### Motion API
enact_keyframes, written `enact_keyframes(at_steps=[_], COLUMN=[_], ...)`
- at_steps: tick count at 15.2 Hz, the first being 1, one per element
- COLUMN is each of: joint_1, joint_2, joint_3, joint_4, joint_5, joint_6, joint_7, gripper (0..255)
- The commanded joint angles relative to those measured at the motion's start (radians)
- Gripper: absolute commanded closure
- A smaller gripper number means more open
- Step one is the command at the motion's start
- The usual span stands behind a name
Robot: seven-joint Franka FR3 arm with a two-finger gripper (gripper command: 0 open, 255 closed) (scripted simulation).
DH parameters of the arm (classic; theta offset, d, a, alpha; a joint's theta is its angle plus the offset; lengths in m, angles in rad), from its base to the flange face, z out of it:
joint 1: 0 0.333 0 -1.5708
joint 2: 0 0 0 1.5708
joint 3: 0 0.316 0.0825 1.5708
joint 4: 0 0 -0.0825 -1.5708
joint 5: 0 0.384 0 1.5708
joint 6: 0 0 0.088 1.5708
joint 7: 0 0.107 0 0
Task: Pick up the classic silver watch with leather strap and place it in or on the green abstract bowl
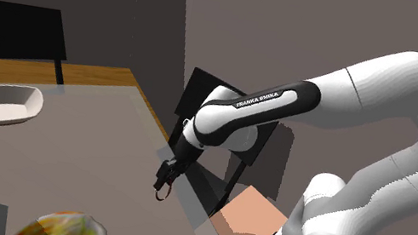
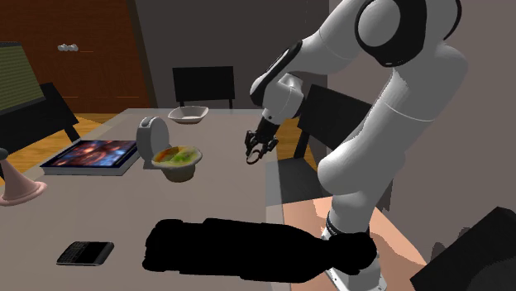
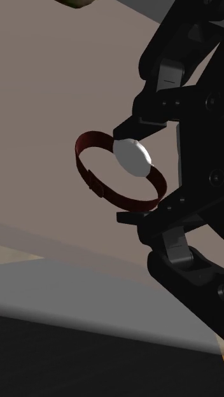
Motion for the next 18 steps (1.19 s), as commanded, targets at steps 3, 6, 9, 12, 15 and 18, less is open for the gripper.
enact_keyframes(at_steps=[3, 6, 9, 12, 15, 18], joint_1=[-0.014, -0.025, -0.035, -0.044, -0.052, -0.059], joint_2=[-0.044, -0.079, -0.111, -0.139, -0.164, -0.186], joint_3=[0.003, 0.004, 0.004, 0.003, 0.002, 0.0], joint_4=[0.013, 0.027, 0.043, 0.062, 0.084, 0.108], joint_5=[-0.039, -0.067, -0.093, -0.115, -0.135, -0.153], joint_6=[-0.052, -0.096, -0.14, -0.184, -0.228, -0.27], joint_7=[0.043, 0.074, 0.103, 0.129, 0.153, 0.176], gripper=[255, 255, 255, 255, 255, 255])
